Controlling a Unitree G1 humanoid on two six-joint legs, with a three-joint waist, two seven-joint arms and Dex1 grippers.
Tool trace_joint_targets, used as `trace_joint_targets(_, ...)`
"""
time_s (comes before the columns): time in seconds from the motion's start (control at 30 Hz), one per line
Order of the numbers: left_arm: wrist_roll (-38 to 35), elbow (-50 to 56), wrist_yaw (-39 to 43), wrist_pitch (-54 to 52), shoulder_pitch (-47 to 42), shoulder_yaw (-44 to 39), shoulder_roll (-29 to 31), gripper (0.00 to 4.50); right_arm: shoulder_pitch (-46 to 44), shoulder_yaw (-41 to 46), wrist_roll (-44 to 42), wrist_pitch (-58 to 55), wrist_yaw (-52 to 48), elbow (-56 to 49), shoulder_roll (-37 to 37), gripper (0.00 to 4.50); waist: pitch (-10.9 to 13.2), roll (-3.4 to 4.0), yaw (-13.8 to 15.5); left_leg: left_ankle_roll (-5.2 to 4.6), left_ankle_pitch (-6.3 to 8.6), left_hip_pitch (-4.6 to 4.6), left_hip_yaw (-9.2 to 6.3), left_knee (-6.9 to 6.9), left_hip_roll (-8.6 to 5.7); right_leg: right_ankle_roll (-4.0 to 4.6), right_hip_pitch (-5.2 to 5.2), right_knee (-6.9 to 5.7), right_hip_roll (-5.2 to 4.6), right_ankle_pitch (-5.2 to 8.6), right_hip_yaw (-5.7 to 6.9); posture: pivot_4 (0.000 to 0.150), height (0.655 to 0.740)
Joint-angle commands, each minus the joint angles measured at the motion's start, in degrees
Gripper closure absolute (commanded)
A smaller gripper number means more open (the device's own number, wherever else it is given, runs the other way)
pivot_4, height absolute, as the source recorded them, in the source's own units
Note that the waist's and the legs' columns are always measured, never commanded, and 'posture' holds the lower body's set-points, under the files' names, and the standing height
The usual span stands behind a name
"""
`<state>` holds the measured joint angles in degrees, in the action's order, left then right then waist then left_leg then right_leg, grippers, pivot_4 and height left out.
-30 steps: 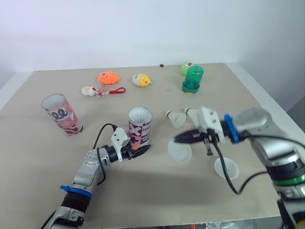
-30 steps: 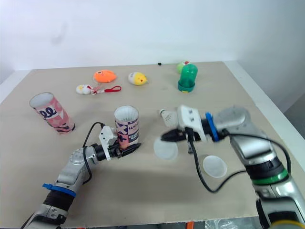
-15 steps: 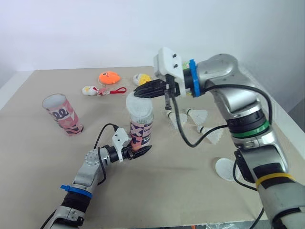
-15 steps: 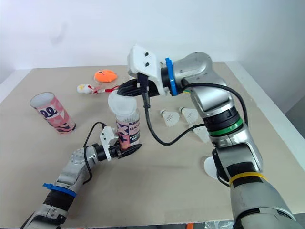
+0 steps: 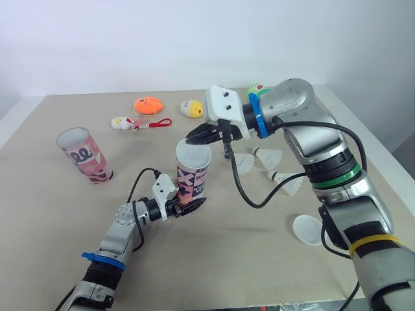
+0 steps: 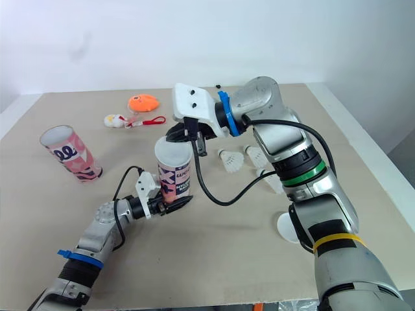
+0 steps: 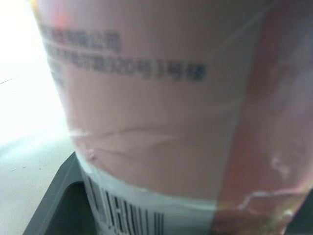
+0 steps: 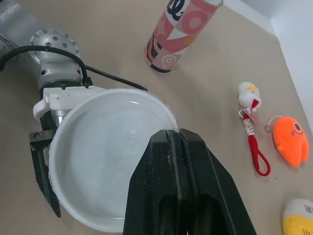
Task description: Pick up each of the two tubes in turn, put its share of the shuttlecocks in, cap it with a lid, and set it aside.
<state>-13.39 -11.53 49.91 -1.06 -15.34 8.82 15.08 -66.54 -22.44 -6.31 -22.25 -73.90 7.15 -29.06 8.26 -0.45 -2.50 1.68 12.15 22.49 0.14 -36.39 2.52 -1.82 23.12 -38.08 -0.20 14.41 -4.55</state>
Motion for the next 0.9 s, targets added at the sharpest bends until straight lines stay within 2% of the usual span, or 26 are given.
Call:
trace_joint_targets(0.03,2.2,-4.0,-0.2,-3.3,3.4,2.6,0.3,1.43,-1.0,-0.2,1.8,2.2,-0.5,0.2,-0.5,4.44,0.0,0.00,0.0,0.00,0.00,0.00,0.00,0.00,0.00,0.00,0.00,0.00,0.00,0.00,0.00,0.150,0.7400)
trace_joint_targets(0.9,2.5,-3.8,0.6,-3.8,3.2,2.4,1.1,1.43,3.2,-1.4,4.5,3.1,1.7,-2.3,3.7,4.44,0.0,-0.01,-0.1,-0.07,0.08,-0.03,-0.01,0.11,0.02,0.08,0.04,0.01,0.02,0.13,0.01,0.150,0.7400)
